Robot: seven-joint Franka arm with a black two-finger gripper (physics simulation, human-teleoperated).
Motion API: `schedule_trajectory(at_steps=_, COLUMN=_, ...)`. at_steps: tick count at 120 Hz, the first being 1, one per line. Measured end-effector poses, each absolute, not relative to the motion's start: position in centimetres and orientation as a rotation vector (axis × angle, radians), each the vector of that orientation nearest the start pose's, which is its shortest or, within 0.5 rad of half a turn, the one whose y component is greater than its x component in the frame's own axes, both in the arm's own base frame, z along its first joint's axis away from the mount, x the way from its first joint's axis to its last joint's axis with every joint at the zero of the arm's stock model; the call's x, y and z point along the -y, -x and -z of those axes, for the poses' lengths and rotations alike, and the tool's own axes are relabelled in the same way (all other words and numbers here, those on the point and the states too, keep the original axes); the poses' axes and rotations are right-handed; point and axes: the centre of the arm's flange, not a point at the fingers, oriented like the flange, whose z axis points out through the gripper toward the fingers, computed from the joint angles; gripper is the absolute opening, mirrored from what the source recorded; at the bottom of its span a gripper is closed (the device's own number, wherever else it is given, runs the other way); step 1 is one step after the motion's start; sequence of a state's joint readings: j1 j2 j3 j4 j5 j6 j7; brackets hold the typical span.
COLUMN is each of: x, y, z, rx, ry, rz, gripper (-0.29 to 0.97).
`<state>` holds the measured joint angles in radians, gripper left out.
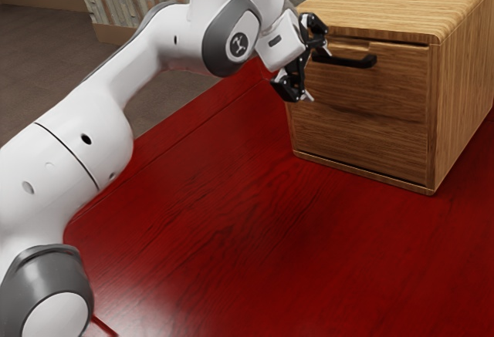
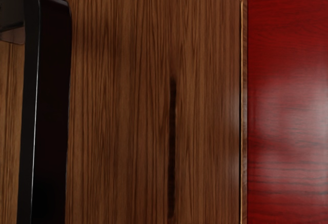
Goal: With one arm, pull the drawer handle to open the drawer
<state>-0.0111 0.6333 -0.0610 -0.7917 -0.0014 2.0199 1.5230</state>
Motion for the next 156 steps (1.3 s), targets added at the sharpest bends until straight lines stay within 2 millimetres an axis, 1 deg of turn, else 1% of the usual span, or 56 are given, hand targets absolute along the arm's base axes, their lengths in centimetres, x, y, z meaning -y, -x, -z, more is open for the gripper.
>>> schedule_trajectory(at_steps=12, x=3.6, y=-75.2, z=-63.8, rx=-1.913, ry=1.913, rz=0.644, gripper=0.64)
schedule_trajectory(at_steps=30, x=3.8, y=-74.7, z=-64.5, rx=-1.917, ry=1.912, rz=0.632, gripper=0.52)
schedule_trajectory(at_steps=55, x=3.9, y=-74.4, z=-64.9, rx=-1.922, ry=1.919, rz=0.617, gripper=0.43)
schedule_trajectory(at_steps=75, x=3.8, y=-73.8, z=-65.8, rx=-1.925, ry=1.927, rz=0.611, gripper=0.34)
schedule_trajectory(at_steps=100, x=3.6, y=-73.5, z=-65.7, rx=-1.935, ry=1.955, rz=0.584, gripper=0.34)
schedule_trajectory(at_steps=138, x=3.2, y=-72.5, z=-67.0, rx=-1.929, ry=1.993, rz=0.563, gripper=0.25)
schedule_trajectory(at_steps=156, x=3.2, y=-72.3, z=-66.9, rx=-1.930, ry=2.016, rz=0.547, gripper=0.23)
